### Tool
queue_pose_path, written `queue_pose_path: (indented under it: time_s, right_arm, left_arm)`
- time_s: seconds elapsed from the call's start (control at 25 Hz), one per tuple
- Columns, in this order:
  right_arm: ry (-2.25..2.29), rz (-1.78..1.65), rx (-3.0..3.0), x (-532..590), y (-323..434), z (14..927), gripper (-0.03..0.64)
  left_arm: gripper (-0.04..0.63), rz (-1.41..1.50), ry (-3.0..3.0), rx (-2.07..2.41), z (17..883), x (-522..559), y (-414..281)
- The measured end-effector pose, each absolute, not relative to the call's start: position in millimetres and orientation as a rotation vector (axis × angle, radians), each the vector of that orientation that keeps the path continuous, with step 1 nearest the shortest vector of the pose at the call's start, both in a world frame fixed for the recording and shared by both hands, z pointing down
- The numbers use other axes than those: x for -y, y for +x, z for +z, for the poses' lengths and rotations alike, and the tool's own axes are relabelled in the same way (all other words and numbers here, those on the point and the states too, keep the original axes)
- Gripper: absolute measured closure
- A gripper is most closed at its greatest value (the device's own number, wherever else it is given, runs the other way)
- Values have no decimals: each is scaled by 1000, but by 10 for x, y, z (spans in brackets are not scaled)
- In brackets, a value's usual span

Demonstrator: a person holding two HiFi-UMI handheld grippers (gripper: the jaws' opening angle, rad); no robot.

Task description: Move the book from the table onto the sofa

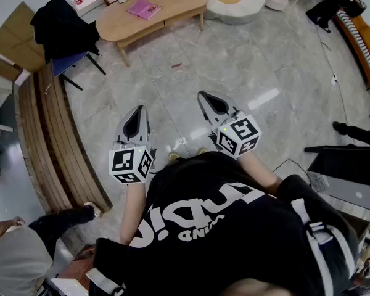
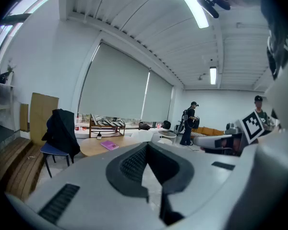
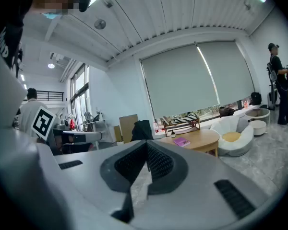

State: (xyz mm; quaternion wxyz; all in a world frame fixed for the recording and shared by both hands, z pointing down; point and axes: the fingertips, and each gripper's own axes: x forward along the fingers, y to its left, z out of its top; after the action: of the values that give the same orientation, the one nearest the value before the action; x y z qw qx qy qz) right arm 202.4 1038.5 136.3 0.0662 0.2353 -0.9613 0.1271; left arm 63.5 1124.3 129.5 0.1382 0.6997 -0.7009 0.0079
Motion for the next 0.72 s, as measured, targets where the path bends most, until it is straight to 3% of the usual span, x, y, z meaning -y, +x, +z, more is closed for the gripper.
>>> queue_pose_path:
  time_s: [0.72]
  right_arm:
    - [818,376,2894,-10603,1612,1467,615]
  left_arm:
    - [588,-19,2023,1988,1437,-11474,108]
